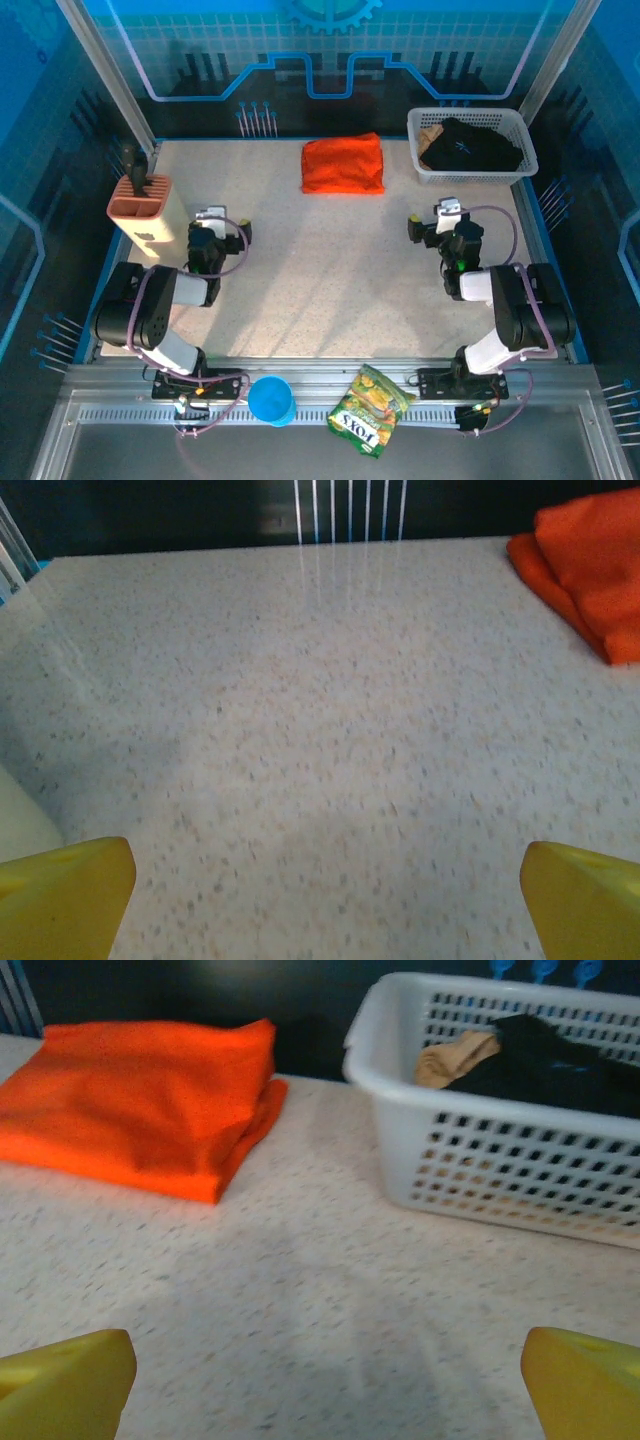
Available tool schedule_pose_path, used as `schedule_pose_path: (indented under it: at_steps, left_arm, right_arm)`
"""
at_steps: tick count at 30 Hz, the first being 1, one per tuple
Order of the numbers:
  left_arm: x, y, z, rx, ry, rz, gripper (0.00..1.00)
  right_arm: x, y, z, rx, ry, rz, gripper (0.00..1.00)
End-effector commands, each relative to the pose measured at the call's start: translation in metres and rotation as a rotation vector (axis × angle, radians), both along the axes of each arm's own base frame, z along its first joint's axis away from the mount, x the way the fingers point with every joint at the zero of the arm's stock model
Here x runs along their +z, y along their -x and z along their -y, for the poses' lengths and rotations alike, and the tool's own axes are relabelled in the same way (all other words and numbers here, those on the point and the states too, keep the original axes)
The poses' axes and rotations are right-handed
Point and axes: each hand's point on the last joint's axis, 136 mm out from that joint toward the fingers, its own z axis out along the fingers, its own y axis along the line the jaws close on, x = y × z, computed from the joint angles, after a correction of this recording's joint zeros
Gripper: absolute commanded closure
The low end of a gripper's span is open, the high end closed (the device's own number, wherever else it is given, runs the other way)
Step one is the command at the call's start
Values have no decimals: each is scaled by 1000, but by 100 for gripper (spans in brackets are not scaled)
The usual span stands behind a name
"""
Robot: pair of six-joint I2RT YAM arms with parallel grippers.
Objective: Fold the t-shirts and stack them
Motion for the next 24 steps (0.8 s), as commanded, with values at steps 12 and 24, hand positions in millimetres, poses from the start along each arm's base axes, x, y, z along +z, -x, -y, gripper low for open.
schedule_pose_path:
  at_steps: [12,24]
  left_arm:
    - [-1,-2,2,-17,54,-23,0]
    - [-2,-2,8,-74,78,-34,1]
  right_arm:
    - [-15,6,-8,28,-28,-72,0]
    - [-16,6,-8,22,-20,-74,0]
